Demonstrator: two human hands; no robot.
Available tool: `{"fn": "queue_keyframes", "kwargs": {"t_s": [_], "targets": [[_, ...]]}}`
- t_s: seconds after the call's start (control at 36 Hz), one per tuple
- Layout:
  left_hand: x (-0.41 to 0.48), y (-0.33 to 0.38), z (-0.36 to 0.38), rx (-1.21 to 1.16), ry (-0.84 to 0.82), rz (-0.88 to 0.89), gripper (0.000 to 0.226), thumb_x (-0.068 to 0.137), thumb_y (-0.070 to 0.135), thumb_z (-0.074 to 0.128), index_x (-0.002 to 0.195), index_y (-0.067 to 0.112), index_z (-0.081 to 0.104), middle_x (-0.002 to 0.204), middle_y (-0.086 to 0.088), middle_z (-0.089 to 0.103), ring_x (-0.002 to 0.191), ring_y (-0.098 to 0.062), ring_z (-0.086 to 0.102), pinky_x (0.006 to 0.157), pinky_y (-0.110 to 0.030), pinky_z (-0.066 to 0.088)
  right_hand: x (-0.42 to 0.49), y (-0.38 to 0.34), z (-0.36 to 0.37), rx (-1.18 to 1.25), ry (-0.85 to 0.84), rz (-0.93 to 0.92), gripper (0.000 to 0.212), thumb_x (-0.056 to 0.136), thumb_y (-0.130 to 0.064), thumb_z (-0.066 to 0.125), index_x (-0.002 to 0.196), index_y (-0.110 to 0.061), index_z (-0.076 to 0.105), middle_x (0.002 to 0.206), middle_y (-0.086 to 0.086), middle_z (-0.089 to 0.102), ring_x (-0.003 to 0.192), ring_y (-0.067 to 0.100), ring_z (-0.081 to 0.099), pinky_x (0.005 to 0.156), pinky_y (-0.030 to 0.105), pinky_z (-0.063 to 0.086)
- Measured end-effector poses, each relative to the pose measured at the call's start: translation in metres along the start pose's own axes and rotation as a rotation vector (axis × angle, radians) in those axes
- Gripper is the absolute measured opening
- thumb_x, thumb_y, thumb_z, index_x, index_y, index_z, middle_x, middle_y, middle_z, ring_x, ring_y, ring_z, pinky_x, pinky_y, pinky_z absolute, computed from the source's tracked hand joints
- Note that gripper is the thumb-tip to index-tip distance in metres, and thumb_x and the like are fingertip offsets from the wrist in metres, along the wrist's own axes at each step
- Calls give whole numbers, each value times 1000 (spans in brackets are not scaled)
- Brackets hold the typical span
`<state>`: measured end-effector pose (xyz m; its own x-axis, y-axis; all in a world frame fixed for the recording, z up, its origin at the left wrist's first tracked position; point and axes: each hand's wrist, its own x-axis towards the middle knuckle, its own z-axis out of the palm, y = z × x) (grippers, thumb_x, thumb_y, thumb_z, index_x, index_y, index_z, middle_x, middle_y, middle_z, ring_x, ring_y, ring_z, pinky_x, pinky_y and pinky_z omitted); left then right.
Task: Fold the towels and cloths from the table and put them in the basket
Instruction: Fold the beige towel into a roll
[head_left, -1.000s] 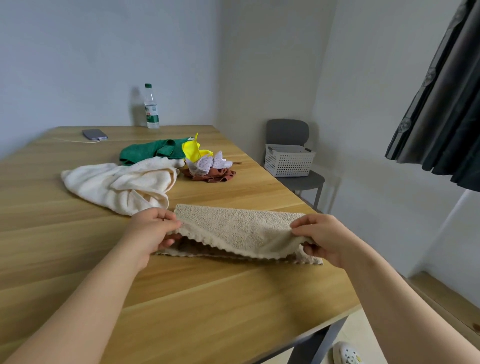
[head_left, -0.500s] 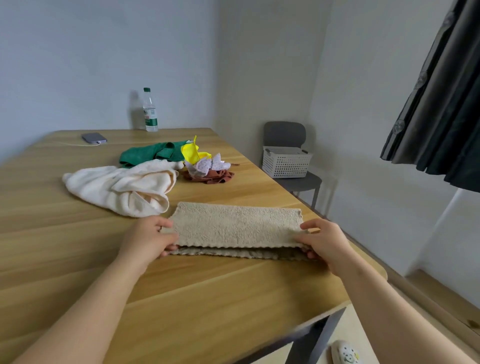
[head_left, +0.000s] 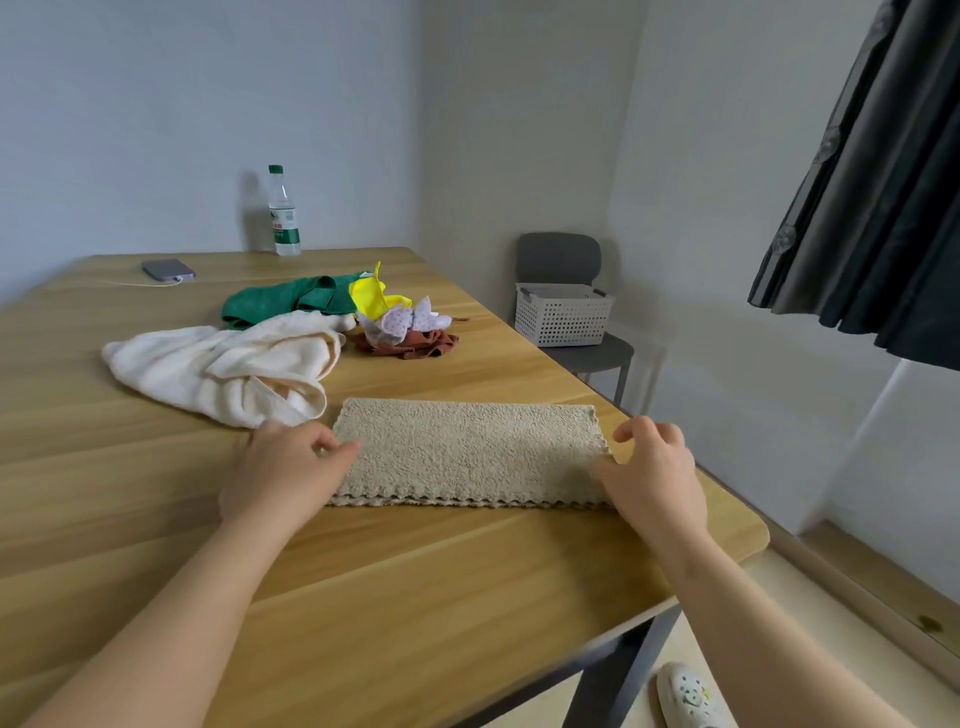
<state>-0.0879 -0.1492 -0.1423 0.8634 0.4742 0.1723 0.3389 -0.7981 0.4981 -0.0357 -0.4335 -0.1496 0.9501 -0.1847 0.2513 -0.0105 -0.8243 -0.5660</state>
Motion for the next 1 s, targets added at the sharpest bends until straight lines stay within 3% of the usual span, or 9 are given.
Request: {"fn": "queue_keyframes", "kwargs": {"t_s": [0.08, 0.19, 0.28, 0.44, 0.64, 0.81, 0.86, 0.92, 1.0], "targets": [[-3, 7, 6, 83, 32, 184, 40, 94, 47, 40, 130, 32, 46, 143, -2, 31, 138, -24, 17, 111, -41, 23, -8, 0, 4, -220, -10, 4, 42, 92, -45, 43, 127, -22, 48, 133, 4, 46, 123, 25, 39, 100, 37, 34], [-9, 16, 22, 287, -248, 390, 55, 98, 47, 19, 149, 33, 3, 157, 8, -12, 144, -15, -17, 117, -40, -5, -10, -1, 3, -399, -77, 47, 56, 88, -64, 38, 117, -17, 53, 126, 5, 50, 121, 27, 40, 98, 37, 31], [-14, 17, 30, 390, -382, 378, 53, 99, 48, 13, 148, 36, -3, 157, 11, -10, 144, -12, -12, 116, -40, -7, -8, -2, 2, -399, -108, 69, 58, 87, -65, 39, 113, -15, 55, 123, 6, 52, 120, 28, 41, 97, 38, 31], [-17, 22, 30, 416, -354, 381, 55, 98, 51, 10, 147, 37, -9, 155, 12, -17, 143, -12, -17, 115, -47, -11, -2, -9, 1, -305, -171, 63, 39, 93, -49, 43, 106, -14, 56, 119, 7, 53, 116, 28, 43, 95, 38, 31], [-16, 23, 27, 341, -355, 412, 49, 99, 48, 12, 147, 42, 3, 156, 17, -11, 143, -8, -14, 115, -46, -9, 9, -8, 3, -124, -101, 108, 11, 97, -25, 40, 103, -17, 42, 73, -6, 51, 81, 21, 51, 96, 40, 31], [-12, 20, 23, 161, -349, 401, 43, 100, 43, 19, 143, 42, 27, 154, 19, 17, 142, -4, 13, 117, -47, -1, 13, -14, 1, 29, -30, 97, 29, 93, -13, 43, 121, -20, 43, 78, -5, 57, 80, 22, 53, 98, 42, 39], [-10, 18, 23, -53, -288, 344, 42, 100, 41, 27, 141, 39, 31, 150, 15, 29, 132, -8, 36, 115, -45, 18, 10, -27, 1, 208, -6, 34, 36, 93, -12, 45, 127, -21, 42, 90, -2, 59, 79, 22, 58, 77, 39, 51], [-6, 15, 23, -293, -239, 244, 39, 99, 37, 34, 139, 35, 37, 140, 9, 46, 94, -6, 56, 92, -32, 45, 9, -42, 3, 370, 12, -18, 35, 94, -14, 49, 127, -22, 43, 83, -9, 52, 70, 14, 56, 58, 30, 49], [1, 10, 24, -434, -139, 133, 33, 100, 31, 35, 132, 30, 46, 106, 7, 62, 53, -7, 49, 51, -25, 41, 7, -68, 11, 501, 35, -72, 22, 93, -21, 55, 113, -21, 46, 80, -14, 48, 67, 2, 49, 53, 23, 43]]}}
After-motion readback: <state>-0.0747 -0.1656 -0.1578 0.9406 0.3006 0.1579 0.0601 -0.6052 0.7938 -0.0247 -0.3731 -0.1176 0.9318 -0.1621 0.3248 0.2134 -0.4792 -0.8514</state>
